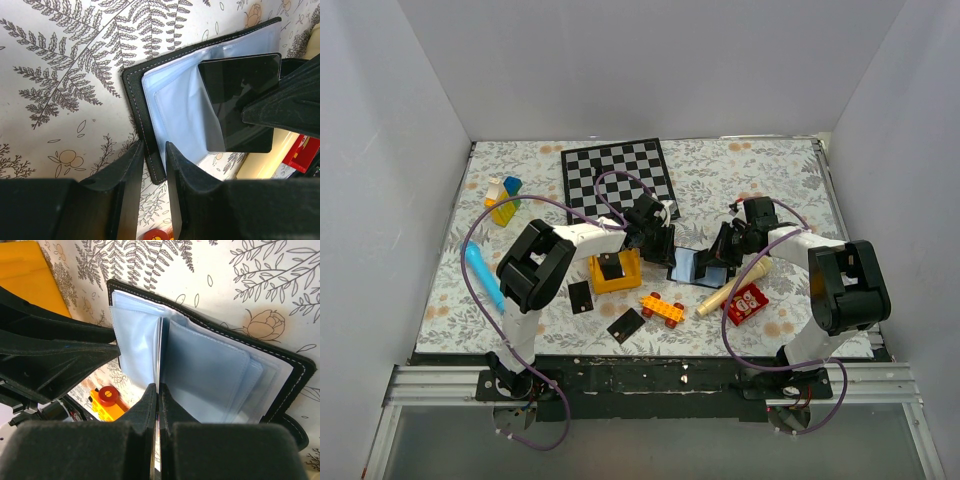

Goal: Put the credit cards into the card holder
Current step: Insert the credit card into the card holder.

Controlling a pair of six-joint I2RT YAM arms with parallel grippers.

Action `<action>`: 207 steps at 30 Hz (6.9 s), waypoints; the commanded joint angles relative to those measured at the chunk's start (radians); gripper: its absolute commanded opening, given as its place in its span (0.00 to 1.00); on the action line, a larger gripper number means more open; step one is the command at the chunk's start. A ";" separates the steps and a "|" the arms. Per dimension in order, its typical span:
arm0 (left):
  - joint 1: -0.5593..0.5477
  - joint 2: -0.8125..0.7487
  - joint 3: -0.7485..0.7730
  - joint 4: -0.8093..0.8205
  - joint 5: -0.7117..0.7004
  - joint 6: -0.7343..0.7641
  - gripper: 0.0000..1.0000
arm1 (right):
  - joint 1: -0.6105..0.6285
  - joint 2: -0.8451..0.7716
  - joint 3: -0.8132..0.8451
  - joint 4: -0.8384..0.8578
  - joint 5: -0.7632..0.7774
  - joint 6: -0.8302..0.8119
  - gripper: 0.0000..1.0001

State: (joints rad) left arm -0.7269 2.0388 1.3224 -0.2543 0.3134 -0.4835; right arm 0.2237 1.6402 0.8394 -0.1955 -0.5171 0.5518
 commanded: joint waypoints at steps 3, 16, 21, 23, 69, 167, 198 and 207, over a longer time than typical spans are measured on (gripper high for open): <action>-0.008 0.024 -0.020 -0.010 -0.007 0.003 0.22 | 0.009 -0.037 0.004 0.025 0.011 0.010 0.01; -0.008 0.026 -0.026 -0.011 -0.011 0.003 0.22 | 0.009 -0.092 -0.014 0.005 0.095 -0.009 0.01; -0.008 0.026 -0.025 -0.011 -0.008 0.002 0.22 | 0.009 -0.105 -0.013 0.002 0.097 -0.013 0.01; -0.008 0.026 -0.023 -0.011 -0.008 0.003 0.22 | 0.009 -0.099 -0.010 -0.001 0.092 -0.015 0.01; -0.009 0.027 -0.015 -0.017 -0.002 0.016 0.21 | 0.008 0.056 -0.028 0.111 -0.060 -0.003 0.01; -0.008 0.050 0.014 -0.048 0.009 0.025 0.19 | 0.046 0.095 -0.135 0.395 0.042 0.077 0.01; -0.008 0.047 0.012 -0.054 0.004 0.029 0.18 | 0.029 0.007 -0.098 0.197 0.172 -0.059 0.01; -0.008 0.047 0.011 -0.056 0.001 0.028 0.18 | 0.022 -0.026 -0.137 0.208 0.184 -0.041 0.01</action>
State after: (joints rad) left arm -0.7219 2.0499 1.3365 -0.2714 0.3237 -0.4706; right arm 0.2546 1.6257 0.7403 0.0708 -0.4461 0.5495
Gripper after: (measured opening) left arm 0.185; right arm 0.031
